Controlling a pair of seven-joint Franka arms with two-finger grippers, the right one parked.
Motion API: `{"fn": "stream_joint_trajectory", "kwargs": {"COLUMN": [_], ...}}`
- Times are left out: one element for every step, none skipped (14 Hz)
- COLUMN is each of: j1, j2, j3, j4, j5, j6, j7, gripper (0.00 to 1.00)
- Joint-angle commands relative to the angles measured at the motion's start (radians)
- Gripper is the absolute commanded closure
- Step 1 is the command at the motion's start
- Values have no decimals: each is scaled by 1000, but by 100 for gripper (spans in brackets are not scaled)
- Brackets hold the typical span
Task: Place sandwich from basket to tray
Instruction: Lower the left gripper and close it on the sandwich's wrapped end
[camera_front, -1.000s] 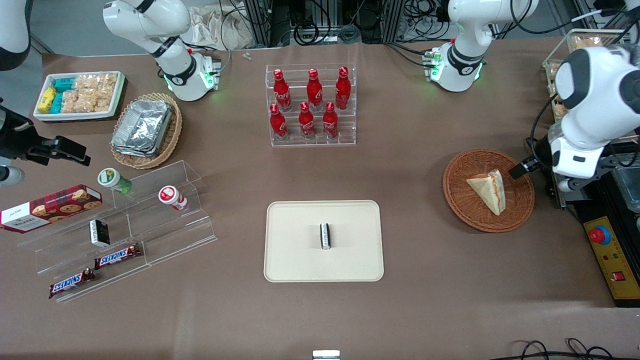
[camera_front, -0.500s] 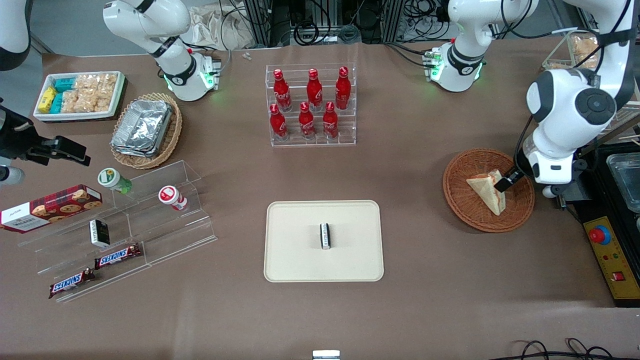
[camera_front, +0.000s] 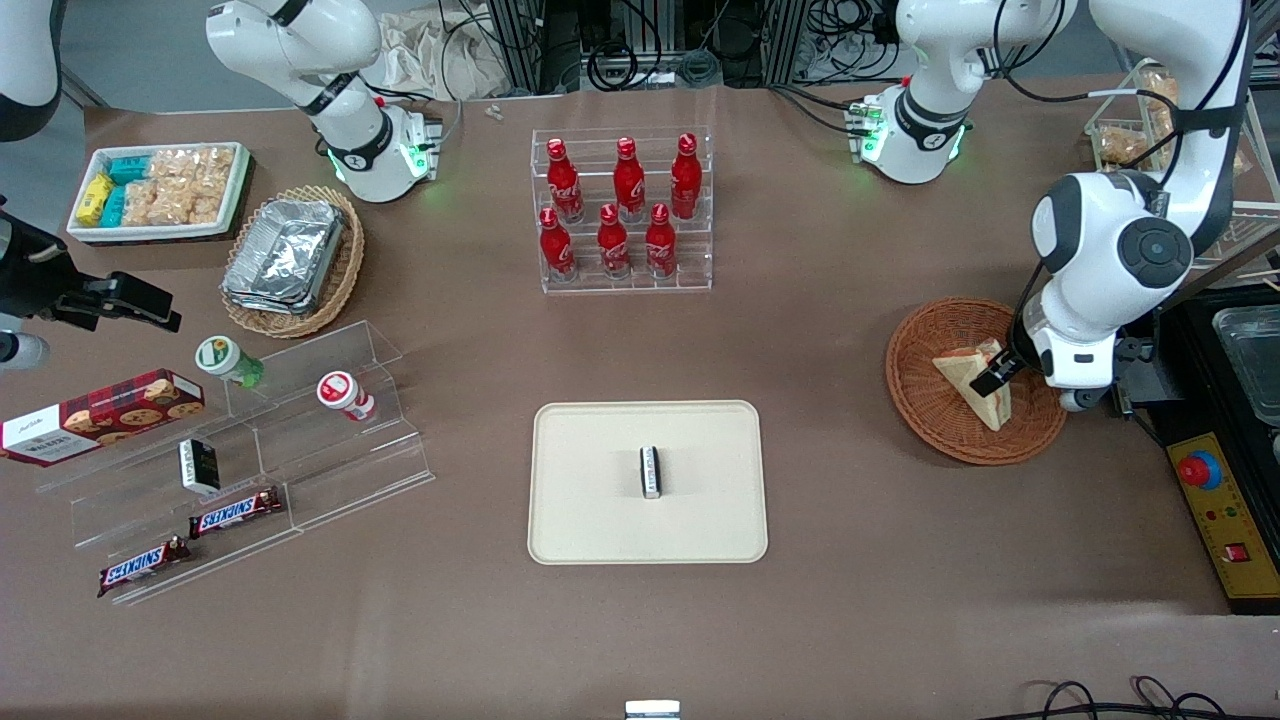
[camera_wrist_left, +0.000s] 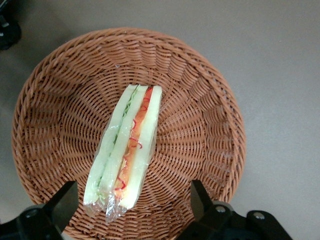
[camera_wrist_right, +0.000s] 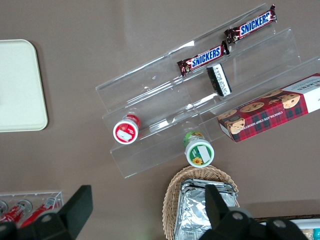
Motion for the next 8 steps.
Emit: {"fn": "stream_joint_trajectory", "kwargs": {"j1": [4, 8, 10, 10, 11, 11, 11, 16], "j2": [-10, -8, -2, 2, 7, 12, 13, 22], "j3": [0, 0, 1, 3, 4, 6, 6, 6], "j4": [-64, -82, -96, -102, -105, -112, -112, -112], "j5": [14, 14, 14, 14, 14, 14, 16, 16], "j6": [80, 104, 126, 133, 134, 134, 137, 144], "j7": [-34, -34, -34, -33, -34, -34, -34, -33], "gripper": [0, 0, 0, 0, 0, 0, 0, 0]}}
